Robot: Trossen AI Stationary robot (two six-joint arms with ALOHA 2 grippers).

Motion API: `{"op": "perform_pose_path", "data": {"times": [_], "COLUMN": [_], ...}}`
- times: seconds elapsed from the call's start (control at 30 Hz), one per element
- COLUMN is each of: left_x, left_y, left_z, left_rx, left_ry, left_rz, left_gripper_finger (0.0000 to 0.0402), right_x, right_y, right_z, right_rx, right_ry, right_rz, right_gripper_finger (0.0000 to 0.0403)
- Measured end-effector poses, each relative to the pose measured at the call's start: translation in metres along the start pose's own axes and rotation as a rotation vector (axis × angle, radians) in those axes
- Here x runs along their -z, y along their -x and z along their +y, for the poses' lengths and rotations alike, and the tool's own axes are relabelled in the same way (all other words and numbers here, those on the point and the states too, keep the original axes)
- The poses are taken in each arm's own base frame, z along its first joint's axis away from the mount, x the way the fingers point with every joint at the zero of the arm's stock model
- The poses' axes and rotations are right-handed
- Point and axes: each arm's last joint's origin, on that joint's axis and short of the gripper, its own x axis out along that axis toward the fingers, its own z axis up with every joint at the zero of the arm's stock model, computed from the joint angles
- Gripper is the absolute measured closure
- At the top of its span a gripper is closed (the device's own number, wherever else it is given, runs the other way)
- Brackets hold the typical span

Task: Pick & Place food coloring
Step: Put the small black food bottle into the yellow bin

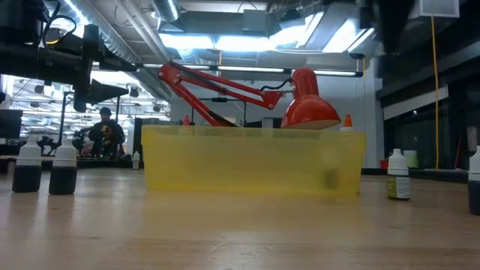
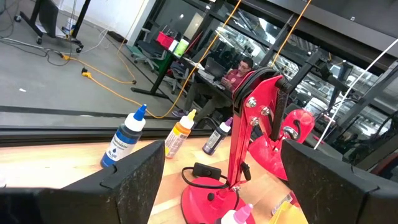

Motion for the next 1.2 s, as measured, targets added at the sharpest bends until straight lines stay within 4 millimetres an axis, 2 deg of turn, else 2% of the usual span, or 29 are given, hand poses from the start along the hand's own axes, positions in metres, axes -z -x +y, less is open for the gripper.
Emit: {"op": "perform_pose_path", "data": {"times": [0.27,0.5,0.97,1.2], "left_x": [0.000,0.000,0.000,0.000], "left_y": [0.000,0.000,0.000,0.000], "left_z": [0.000,0.000,0.000,0.000], "left_rx": [0.000,0.000,0.000,0.000], "left_ry": [0.000,0.000,0.000,0.000], "left_rz": [0.000,0.000,0.000,0.000], "left_gripper_finger": [0.0089,0.0090,0.0089,0.0091], "right_x": [-0.045,-0.072,-0.099,-0.098], "right_y": [0.001,-0.021,-0.072,-0.097], "right_z": [0.007,0.008,0.014,0.010], "right_rx": [-0.002,0.011,0.029,0.044], "right_ry": [0.123,0.199,0.256,0.257], "right_rz": [-0.059,-0.048,-0.013,0.014], "right_gripper_finger": [0.0332,0.0336,0.0330,0.0333]}}
